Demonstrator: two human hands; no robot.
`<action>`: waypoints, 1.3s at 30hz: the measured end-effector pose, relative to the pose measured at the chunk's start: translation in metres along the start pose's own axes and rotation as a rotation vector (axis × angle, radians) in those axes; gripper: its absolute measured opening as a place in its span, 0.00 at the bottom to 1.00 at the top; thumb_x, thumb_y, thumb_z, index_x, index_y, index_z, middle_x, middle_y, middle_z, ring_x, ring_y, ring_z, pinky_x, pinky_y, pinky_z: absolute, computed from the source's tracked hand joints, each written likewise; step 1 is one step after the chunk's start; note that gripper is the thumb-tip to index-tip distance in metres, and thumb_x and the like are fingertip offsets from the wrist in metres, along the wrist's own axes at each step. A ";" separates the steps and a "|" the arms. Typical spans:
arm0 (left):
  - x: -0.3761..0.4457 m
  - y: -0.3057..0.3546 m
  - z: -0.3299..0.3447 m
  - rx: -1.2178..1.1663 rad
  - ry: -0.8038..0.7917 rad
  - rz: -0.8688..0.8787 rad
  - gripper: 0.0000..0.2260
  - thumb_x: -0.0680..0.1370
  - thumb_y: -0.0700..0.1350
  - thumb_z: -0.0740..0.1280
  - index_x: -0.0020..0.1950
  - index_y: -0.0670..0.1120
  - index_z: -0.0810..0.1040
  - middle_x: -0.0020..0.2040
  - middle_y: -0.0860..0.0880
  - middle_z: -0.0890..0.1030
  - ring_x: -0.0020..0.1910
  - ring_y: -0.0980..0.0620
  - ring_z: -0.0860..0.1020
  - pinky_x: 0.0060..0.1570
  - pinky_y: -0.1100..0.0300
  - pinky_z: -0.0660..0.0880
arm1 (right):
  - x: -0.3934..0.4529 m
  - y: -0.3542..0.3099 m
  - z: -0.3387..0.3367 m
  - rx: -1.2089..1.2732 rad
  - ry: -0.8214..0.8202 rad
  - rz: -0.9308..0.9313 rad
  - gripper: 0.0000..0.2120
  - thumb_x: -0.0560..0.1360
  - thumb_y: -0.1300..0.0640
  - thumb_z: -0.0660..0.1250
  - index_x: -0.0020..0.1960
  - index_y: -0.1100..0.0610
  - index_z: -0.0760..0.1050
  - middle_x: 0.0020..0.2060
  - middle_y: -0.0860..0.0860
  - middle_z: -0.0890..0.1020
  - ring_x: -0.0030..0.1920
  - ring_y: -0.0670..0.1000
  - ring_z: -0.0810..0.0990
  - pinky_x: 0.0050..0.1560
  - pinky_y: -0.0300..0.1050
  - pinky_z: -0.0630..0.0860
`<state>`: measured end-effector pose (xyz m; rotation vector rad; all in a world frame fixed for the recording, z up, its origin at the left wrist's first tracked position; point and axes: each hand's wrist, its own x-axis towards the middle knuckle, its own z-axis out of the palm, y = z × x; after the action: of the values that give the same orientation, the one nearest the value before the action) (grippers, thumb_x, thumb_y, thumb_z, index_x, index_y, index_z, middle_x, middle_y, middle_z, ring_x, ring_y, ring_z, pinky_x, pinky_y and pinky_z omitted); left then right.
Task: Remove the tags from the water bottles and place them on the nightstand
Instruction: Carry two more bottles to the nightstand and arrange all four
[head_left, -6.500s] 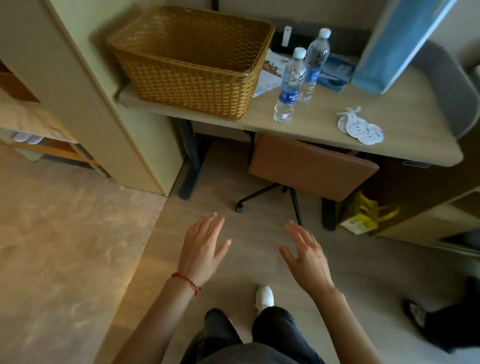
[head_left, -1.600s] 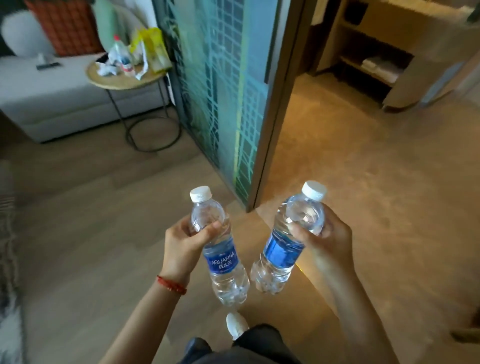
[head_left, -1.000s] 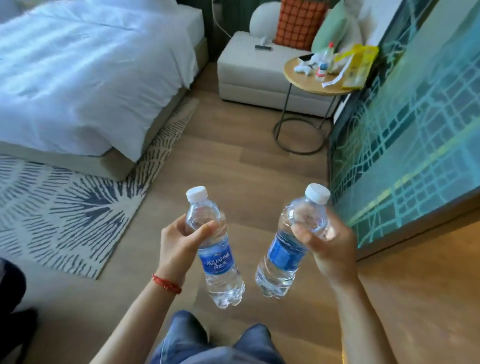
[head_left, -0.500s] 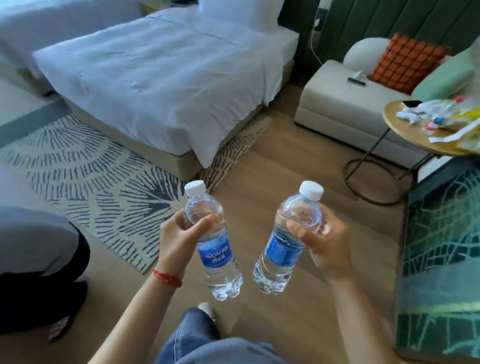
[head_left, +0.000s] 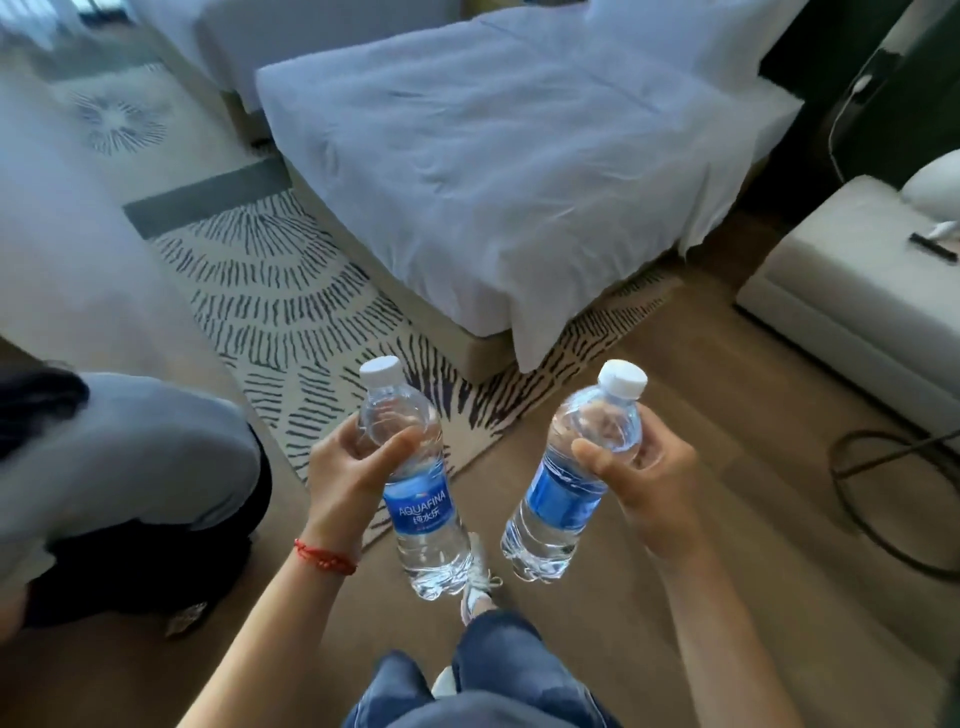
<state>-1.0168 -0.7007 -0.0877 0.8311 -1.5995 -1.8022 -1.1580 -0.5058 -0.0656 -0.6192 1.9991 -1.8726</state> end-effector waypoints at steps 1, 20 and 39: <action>0.015 0.000 -0.001 -0.003 0.019 0.002 0.09 0.62 0.47 0.74 0.40 0.51 0.81 0.36 0.55 0.85 0.36 0.57 0.82 0.34 0.68 0.77 | 0.019 0.002 0.007 -0.003 -0.019 -0.007 0.18 0.59 0.50 0.75 0.49 0.47 0.80 0.43 0.46 0.85 0.43 0.48 0.84 0.42 0.37 0.78; 0.332 0.029 -0.040 0.055 0.270 0.070 0.15 0.59 0.52 0.77 0.43 0.52 0.81 0.38 0.58 0.85 0.37 0.60 0.82 0.34 0.71 0.75 | 0.375 0.005 0.163 -0.012 -0.321 0.008 0.20 0.57 0.51 0.77 0.48 0.49 0.78 0.42 0.43 0.85 0.43 0.46 0.84 0.39 0.33 0.77; 0.712 0.082 -0.230 0.035 0.325 0.010 0.19 0.57 0.56 0.73 0.44 0.50 0.80 0.39 0.54 0.85 0.39 0.56 0.82 0.37 0.67 0.77 | 0.690 0.004 0.467 -0.089 -0.321 -0.038 0.17 0.63 0.63 0.75 0.47 0.47 0.77 0.39 0.38 0.84 0.40 0.40 0.83 0.37 0.28 0.76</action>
<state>-1.2890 -1.4022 -0.0766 1.0688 -1.4237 -1.5418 -1.5031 -1.2644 -0.0707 -0.9246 1.8766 -1.5913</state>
